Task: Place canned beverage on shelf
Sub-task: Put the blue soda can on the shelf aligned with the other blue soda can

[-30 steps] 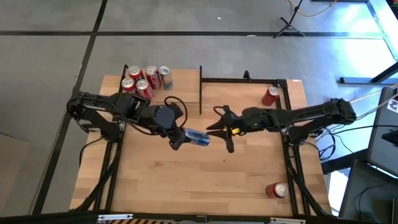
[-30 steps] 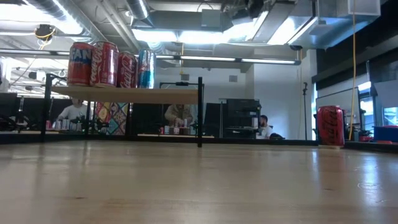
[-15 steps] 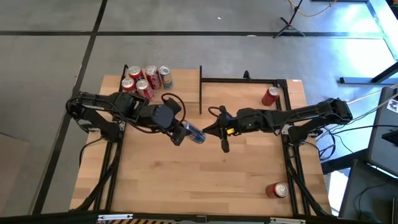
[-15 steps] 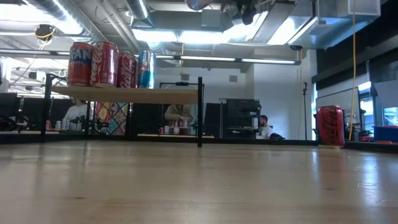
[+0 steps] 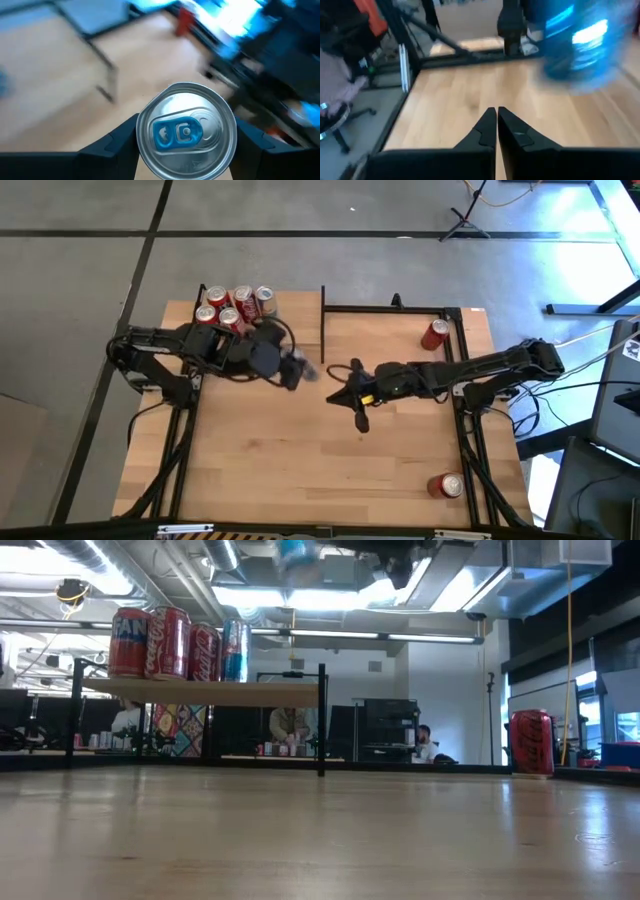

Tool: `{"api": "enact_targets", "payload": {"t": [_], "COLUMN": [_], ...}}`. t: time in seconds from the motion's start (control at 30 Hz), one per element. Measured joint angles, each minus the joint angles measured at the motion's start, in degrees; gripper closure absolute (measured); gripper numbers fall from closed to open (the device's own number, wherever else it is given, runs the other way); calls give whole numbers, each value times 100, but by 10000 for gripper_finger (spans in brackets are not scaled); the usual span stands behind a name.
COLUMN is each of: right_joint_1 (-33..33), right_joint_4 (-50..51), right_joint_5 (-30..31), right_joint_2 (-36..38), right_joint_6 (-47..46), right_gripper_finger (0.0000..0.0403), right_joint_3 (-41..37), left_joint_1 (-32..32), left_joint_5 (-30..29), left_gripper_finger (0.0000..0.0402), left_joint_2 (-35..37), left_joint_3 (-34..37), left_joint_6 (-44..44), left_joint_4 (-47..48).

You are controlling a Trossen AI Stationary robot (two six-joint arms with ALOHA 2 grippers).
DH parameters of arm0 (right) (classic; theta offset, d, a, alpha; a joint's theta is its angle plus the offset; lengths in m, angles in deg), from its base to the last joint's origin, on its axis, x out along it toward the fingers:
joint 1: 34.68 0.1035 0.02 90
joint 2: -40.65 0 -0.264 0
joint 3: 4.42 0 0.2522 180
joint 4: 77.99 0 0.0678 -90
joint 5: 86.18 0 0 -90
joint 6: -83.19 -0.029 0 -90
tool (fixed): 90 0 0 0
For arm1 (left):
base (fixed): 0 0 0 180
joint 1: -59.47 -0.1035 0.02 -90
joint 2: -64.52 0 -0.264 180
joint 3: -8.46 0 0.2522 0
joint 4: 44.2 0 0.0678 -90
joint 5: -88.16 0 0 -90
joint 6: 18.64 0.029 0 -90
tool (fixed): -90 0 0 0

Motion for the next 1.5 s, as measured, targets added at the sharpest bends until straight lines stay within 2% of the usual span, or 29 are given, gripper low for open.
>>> {"api": "enact_targets", "payload": {"t": [0.1,0.23,0.33,0.53,0.83,0.97,1.13,1.5], "right_joint_1": [3,-9,-5,-3,-5,-5,-7,-9], "right_joint_4": [286,658,753,938,1106,1131,1227,1259], "right_joint_5": [66,278,274,150,150,150,152,152], "right_joint_2": [165,281,304,306,308,308,308,308], "right_joint_6": [2,4,0,-38,-55,-57,-46,16], "right_gripper_finger": [393,393,393,393,393,393,393,393], "right_joint_3": [1,1,1,1,1,1,1,1], "left_joint_1": [-62,-363,-695,-1461,-2678,-2995,-3192,-3222], "left_joint_5": [-391,-230,-363,-272,244,308,661,491], "left_gripper_finger": [191,191,191,191,191,191,191,191], "left_joint_2": [4,2,2,2,0,-4,-9,-4], "left_joint_3": [0,0,0,0,35,250,634,1052], "left_joint_6": [-118,-354,-465,-214,680,875,1047,1115], "left_joint_4": [495,1226,1586,2094,1965,1804,1267,1065]}}
